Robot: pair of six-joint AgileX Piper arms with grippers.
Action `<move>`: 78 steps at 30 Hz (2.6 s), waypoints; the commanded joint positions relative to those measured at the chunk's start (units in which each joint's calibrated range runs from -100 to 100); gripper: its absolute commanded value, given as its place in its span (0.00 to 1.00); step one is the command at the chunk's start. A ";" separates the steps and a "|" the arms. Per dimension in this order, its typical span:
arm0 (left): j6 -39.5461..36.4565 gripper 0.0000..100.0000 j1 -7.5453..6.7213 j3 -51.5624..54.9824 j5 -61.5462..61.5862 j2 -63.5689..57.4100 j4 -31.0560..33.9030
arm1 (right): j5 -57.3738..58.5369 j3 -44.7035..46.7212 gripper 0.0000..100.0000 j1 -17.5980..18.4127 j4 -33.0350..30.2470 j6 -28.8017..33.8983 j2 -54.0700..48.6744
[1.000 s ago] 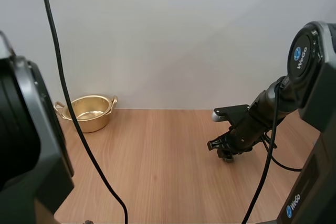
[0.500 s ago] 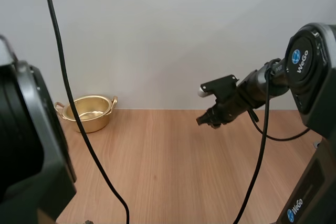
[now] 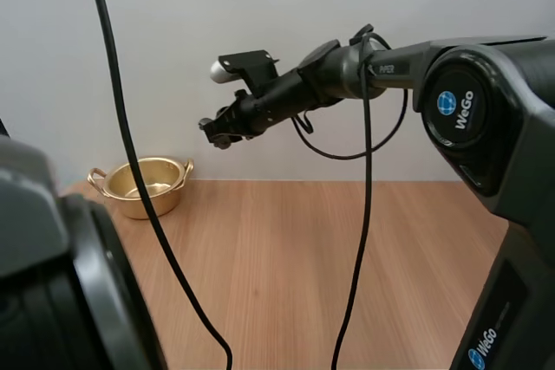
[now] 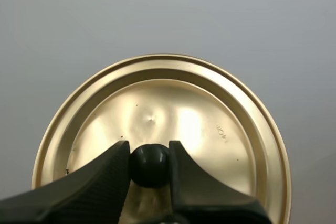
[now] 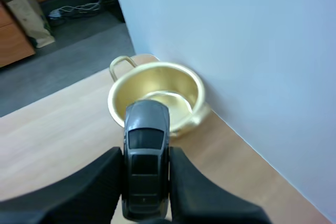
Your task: Open the pot, put the car inside, and close it
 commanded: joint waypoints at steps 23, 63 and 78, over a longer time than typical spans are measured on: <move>0.12 0.00 0.04 0.04 3.61 -1.17 4.09 | -17.60 -33.70 0.00 9.51 -0.53 -0.45 37.08; 6.15 0.00 0.04 2.18 6.93 14.85 9.61 | 9.47 -33.90 0.00 2.30 -25.92 19.19 17.68; 14.97 0.00 -1.19 23.02 -2.31 33.27 7.67 | 26.02 -33.90 0.00 -8.71 -31.14 23.15 -3.12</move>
